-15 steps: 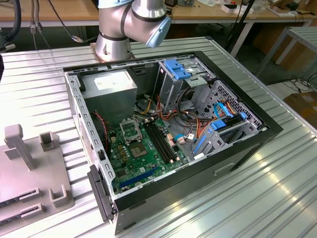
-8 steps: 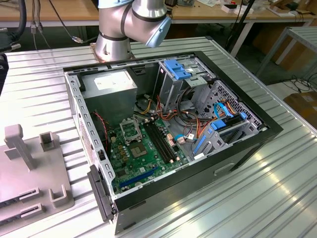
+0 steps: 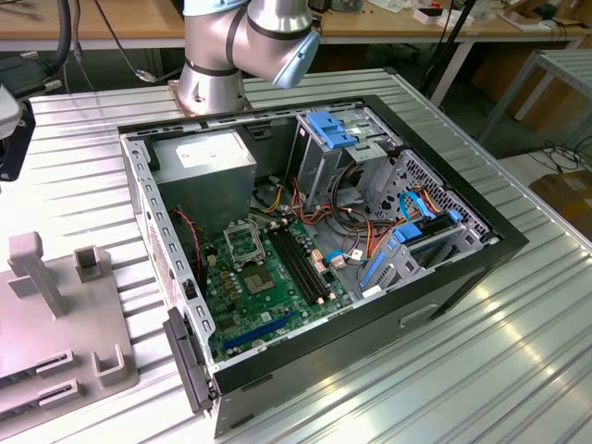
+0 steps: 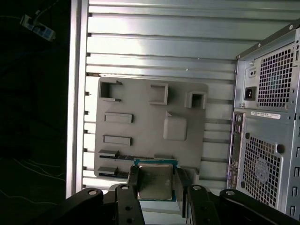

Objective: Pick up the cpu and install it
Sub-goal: 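Pick up the cpu and move it towards the insertion slot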

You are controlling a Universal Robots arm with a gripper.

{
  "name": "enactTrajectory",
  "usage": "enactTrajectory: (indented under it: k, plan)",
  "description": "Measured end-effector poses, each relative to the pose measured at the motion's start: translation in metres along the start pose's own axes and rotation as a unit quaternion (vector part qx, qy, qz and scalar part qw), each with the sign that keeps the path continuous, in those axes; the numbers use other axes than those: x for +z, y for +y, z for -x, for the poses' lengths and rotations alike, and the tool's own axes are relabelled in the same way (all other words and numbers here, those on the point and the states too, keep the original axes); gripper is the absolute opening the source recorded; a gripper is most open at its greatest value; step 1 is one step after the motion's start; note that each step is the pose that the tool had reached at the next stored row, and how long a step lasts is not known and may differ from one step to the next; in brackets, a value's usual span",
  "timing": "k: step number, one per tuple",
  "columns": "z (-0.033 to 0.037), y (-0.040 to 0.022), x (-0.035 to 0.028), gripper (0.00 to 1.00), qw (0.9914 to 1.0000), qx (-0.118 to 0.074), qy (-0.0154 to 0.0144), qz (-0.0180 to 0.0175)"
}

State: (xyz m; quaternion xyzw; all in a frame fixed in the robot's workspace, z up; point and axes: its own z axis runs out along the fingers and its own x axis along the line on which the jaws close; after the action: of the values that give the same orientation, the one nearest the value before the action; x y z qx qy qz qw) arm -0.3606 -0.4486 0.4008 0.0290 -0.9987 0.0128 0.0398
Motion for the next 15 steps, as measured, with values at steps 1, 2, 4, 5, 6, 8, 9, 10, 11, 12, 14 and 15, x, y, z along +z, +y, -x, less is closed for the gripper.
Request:
enactTrajectory:
  k: [1, 2, 4, 5, 6, 8, 9, 10, 11, 12, 14, 15]
  plan:
    - [0.0015, -0.0001, -0.0001, 0.41, 1.00000, 0.000, 0.0000, 0.0000]
    - [0.0027, -0.0002, -0.0002, 0.41, 1.00000, 0.000, 0.0000, 0.0000]
    - [0.0073, -0.0005, -0.0006, 0.41, 1.00000, 0.000, 0.0000, 0.0000]
    - [0.0089, -0.0005, -0.0006, 0.41, 1.00000, 0.000, -0.0001, 0.0000]
    - [0.0098, -0.0006, -0.0007, 0.41, 1.00000, 0.000, -0.0001, 0.0000]
    - [0.0112, -0.0007, -0.0008, 0.41, 1.00000, 0.000, -0.0001, 0.0000]
    - [0.0120, -0.0007, -0.0008, 0.41, 1.00000, 0.000, -0.0001, 0.0000]
    - [0.0127, -0.0008, -0.0009, 0.41, 1.00000, 0.000, 0.0000, 0.0000]
    - [0.0134, -0.0008, -0.0010, 0.41, 1.00000, 0.000, 0.0000, 0.0000]
    - [0.0140, -0.0008, -0.0010, 0.41, 1.00000, 0.000, -0.0001, 0.0000]
    - [0.0154, -0.0009, -0.0011, 0.41, 1.00000, 0.000, 0.0000, 0.0000]
    - [0.0162, -0.0009, -0.0011, 0.41, 1.00000, 0.000, -0.0001, 0.0000]
